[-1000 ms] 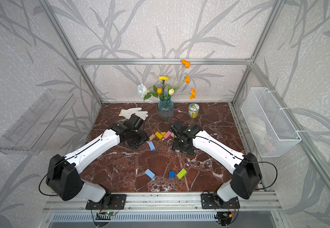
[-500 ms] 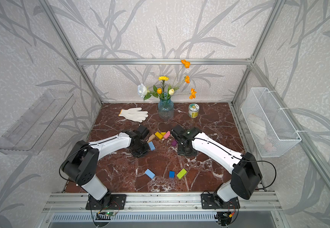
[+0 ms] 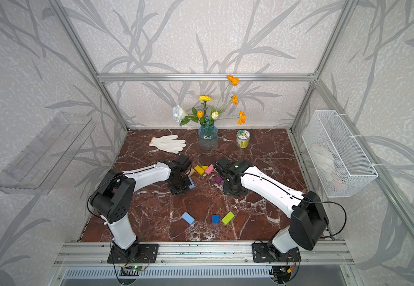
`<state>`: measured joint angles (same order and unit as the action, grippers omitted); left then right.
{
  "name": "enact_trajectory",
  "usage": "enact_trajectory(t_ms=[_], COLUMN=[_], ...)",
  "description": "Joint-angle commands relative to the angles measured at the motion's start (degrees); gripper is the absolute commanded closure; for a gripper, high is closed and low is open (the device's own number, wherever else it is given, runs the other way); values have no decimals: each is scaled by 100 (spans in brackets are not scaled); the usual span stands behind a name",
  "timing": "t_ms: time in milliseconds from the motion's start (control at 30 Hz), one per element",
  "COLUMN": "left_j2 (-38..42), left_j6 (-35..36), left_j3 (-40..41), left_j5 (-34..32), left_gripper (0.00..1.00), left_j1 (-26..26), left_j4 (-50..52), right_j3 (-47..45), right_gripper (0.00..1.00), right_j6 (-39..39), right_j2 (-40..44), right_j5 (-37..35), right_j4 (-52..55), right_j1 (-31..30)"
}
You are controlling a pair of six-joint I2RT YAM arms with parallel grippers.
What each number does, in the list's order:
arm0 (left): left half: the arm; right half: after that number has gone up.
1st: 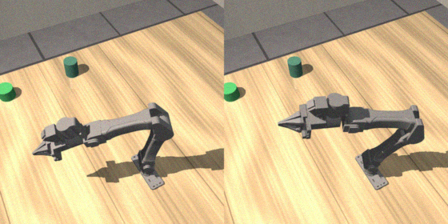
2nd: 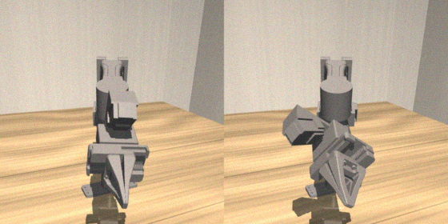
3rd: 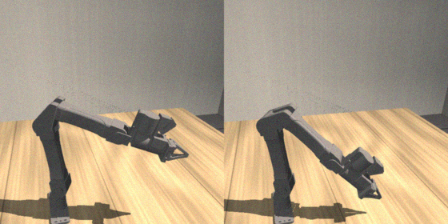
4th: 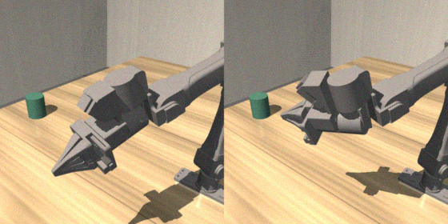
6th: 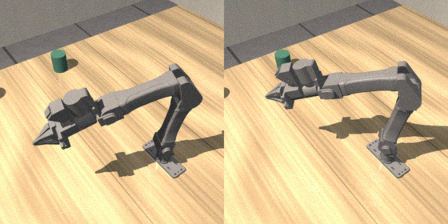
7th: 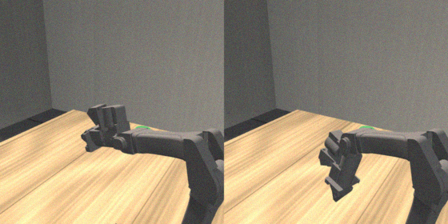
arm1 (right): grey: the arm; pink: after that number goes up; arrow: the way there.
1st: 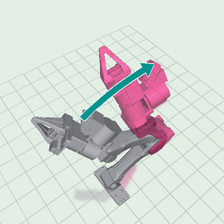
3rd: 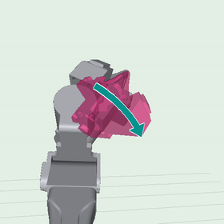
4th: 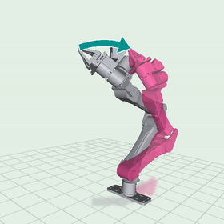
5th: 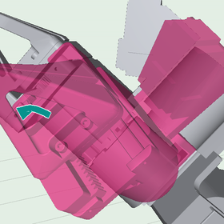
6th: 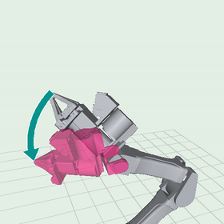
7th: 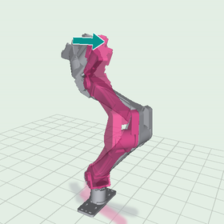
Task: Assemble a heart with building blocks
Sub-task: Assemble the building block at the center of the board.
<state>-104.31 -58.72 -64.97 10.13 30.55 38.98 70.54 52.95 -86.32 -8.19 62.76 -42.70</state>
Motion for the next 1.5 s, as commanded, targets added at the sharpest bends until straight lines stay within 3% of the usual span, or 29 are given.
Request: enact_trajectory(t_ms=[0,1467], left_j2=[-147,-418], left_j6=[-17,-70], left_j3=[-145,-457], left_j5=[-112,-154], left_gripper=[79,80], left_j1=[-31,-25], left_j4=[87,5], right_j3=[76,-162], right_gripper=[100,100], right_j6=[58,294], right_j2=[-52,221], right_j5=[-140,-185], right_j4=[25,-1], right_j1=[0,20])
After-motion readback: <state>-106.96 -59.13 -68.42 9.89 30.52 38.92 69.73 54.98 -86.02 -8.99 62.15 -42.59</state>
